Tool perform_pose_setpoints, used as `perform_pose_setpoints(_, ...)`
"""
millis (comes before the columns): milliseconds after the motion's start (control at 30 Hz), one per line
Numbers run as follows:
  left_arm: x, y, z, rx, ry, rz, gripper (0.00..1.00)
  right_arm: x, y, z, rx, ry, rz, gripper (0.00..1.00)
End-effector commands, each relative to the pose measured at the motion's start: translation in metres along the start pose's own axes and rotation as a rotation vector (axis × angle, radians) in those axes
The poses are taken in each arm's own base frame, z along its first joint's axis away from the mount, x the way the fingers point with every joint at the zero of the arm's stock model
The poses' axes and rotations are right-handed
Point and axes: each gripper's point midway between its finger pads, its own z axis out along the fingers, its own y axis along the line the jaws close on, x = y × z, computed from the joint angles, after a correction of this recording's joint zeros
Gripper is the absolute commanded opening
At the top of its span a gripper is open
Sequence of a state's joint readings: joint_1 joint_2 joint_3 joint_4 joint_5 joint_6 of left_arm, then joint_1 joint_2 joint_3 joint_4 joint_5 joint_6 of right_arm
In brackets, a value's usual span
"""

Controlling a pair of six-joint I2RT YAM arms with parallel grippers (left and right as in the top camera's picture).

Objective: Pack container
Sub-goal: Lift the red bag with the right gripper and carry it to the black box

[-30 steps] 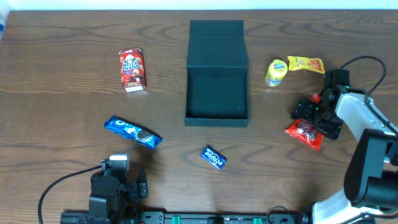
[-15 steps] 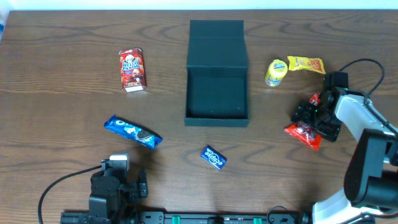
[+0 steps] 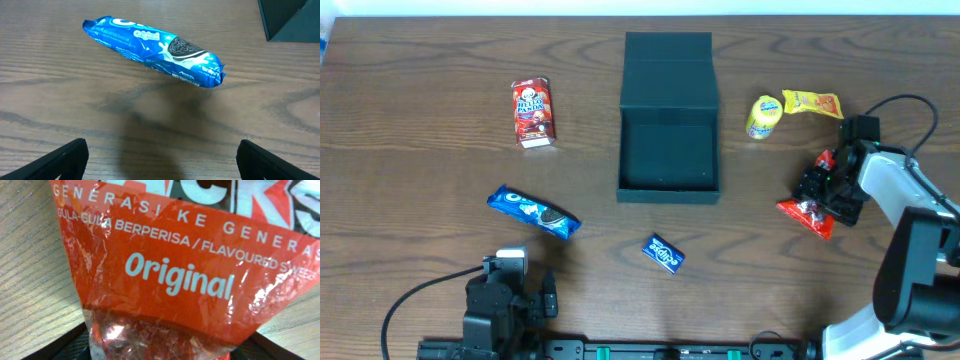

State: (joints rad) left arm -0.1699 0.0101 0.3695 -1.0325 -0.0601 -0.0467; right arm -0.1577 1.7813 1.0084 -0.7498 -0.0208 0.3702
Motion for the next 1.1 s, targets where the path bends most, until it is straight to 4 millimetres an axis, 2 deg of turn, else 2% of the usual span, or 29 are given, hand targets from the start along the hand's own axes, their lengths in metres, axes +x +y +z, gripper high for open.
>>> perform_pose_setpoints(0,0.014,0.004,0.007,-0.020,0.045,0.018,0.95,0.004,-0.004,0.003,0.030,0.008,-0.012,0.73)
perform_pose_setpoints(133,0.014,0.004,0.007,-0.020,0.045,0.018,0.96,0.005,-0.004,0.003,0.031,0.010,-0.012,0.65)
perform_pose_setpoints(233,0.014,0.003,0.007,-0.020,0.045,0.019,0.95,0.003,-0.008,0.003,0.057,0.002,-0.014,0.64)
perform_pose_setpoints(367,0.014,0.004,0.007,-0.020,0.045,0.018,0.95,0.004,-0.010,0.003,0.075,-0.001,-0.019,0.50)
perform_pose_setpoints(633,0.014,0.004,0.007,-0.020,0.045,0.019,0.96,0.005,-0.005,0.003,0.074,-0.001,-0.037,0.48)
perform_pose_setpoints(700,0.014,0.004,0.007,-0.020,0.045,0.018,0.95,0.006,-0.004,0.003,0.073,-0.001,-0.042,0.45)
perform_pose_setpoints(800,0.014,0.004,0.007,-0.020,0.045,0.018,0.96,0.007,-0.001,0.003,0.073,-0.001,-0.050,0.34)
perform_pose_setpoints(967,0.014,0.004,0.007,-0.020,0.045,0.018,0.96,0.008,0.003,0.001,0.070,-0.007,-0.066,0.32)
perform_pose_setpoints(1067,0.014,0.004,0.007,-0.020,0.045,0.018,0.96,0.008,0.008,-0.004,0.063,-0.023,-0.077,0.27)
